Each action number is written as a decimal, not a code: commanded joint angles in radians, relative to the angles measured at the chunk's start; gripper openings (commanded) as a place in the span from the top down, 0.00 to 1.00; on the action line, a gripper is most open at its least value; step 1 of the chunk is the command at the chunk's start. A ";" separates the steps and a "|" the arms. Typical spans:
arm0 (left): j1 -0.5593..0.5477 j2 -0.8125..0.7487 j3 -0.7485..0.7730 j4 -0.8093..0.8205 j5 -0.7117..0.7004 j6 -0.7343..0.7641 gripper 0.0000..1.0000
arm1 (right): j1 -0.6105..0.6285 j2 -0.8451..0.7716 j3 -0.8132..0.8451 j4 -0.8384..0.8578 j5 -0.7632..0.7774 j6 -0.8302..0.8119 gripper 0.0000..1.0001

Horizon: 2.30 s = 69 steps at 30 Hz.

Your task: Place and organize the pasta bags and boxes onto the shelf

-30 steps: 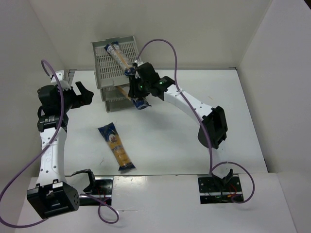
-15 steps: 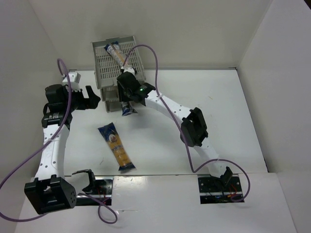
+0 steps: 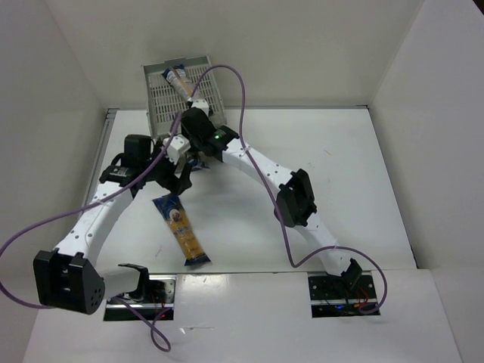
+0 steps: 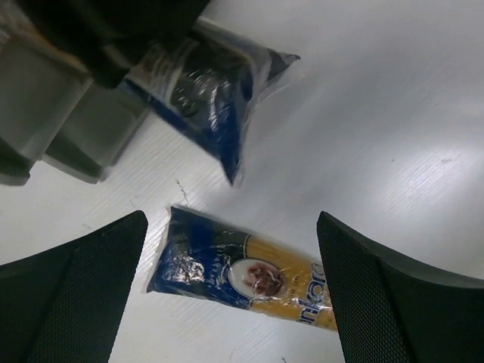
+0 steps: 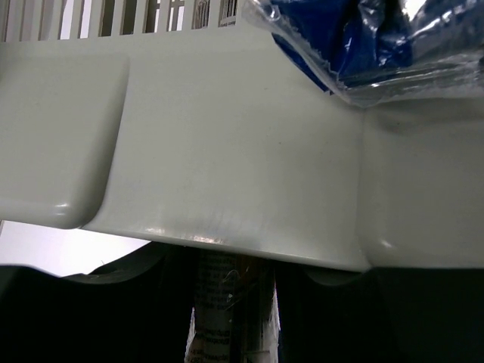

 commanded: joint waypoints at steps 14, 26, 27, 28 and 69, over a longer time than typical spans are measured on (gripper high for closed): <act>-0.072 0.176 0.067 0.296 -0.289 -0.111 0.00 | -0.013 0.009 0.123 0.063 0.014 0.075 1.00; -0.072 0.235 0.149 0.343 -0.362 -0.245 0.00 | -0.022 -0.024 0.089 0.063 -0.055 0.075 0.59; -0.072 0.247 0.149 0.352 -0.391 -0.257 0.00 | -0.022 -0.046 0.080 0.063 -0.066 0.075 0.53; -0.072 0.256 0.149 0.363 -0.443 -0.257 0.00 | -0.022 -0.058 0.069 0.053 -0.066 0.062 0.36; 0.115 -0.147 0.173 0.187 -0.479 -0.435 0.00 | 0.089 -0.209 -0.451 0.328 -0.094 -0.451 1.00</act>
